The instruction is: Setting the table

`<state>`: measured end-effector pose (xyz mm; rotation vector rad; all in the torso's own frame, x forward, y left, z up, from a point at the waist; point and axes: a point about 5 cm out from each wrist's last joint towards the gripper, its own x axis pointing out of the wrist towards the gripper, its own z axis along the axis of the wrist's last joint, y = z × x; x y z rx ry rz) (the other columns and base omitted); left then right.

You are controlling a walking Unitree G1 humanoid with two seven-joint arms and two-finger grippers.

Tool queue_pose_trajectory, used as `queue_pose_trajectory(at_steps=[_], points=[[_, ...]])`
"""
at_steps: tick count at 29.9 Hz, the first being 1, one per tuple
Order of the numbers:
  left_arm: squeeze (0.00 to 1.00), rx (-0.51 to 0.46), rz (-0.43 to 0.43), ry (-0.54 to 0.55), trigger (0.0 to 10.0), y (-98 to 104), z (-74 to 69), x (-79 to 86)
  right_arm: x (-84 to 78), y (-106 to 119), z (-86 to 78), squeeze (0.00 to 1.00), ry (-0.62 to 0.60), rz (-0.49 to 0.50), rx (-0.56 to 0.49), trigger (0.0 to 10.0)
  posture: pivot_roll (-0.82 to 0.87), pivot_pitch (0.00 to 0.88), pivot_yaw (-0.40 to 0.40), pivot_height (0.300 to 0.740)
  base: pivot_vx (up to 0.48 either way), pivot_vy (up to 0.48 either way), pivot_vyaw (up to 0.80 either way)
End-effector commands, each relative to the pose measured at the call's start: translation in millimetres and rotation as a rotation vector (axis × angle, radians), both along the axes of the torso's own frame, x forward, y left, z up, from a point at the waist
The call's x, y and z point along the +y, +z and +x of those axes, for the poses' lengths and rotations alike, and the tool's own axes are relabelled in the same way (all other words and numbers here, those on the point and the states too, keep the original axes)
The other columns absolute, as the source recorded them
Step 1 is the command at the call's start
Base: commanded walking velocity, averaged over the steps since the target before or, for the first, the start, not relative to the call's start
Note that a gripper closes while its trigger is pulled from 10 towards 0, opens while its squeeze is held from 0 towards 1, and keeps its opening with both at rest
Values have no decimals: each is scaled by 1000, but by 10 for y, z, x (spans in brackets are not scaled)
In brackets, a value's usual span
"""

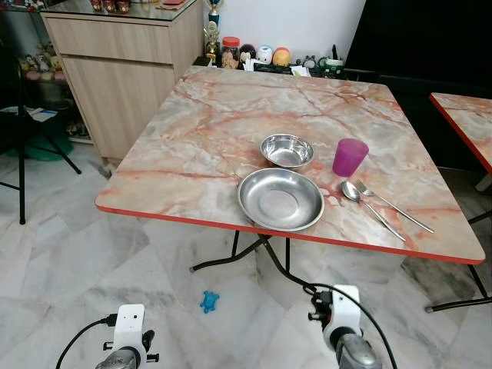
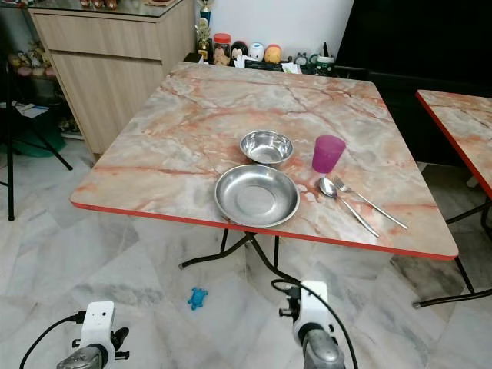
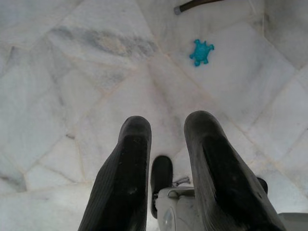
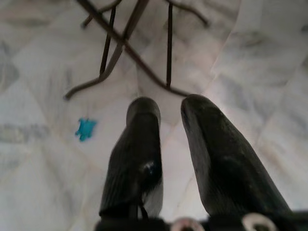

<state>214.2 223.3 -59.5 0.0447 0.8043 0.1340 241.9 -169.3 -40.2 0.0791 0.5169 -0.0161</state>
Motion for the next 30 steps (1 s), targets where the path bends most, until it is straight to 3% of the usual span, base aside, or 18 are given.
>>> queue_pose_trajectory(at_steps=[1, 11, 13, 21, 27, 30], points=[[0, 0, -2, 7, 10000, -16, -28, -4, -34, 127, 69, 0, -17, -16, -117, 10000, 184, 0, -110, 740, 0, 0, 0], [0, 1, 4, 2, 10000, -15, -33, 9, 68, 469, -71, 0, -5, -75, -384, 10000, 179, 0, -106, 740, 0, 0, 0], [0, -1, 4, 4, 10000, -13, -31, 11, 62, 574, -16, 0, -29, -68, -428, 10000, 179, 0, -106, 740, 0, 0, 0], [0, -15, 2, 37, 10000, 6, -14, 44, 144, 1225, 614, 0, -32, -14, -610, 10000, 181, 0, -109, 740, 0, 0, 0], [0, -20, 13, 62, 10000, 15, -24, 98, 140, 1321, 680, 0, -40, -16, -632, 10000, 187, 0, -113, 740, 0, 0, 550], [0, -20, 16, 71, 10000, 12, -41, 123, 141, 1284, 664, 0, -51, 35, -606, 10000, 186, 0, -110, 740, 0, 0, 256]])
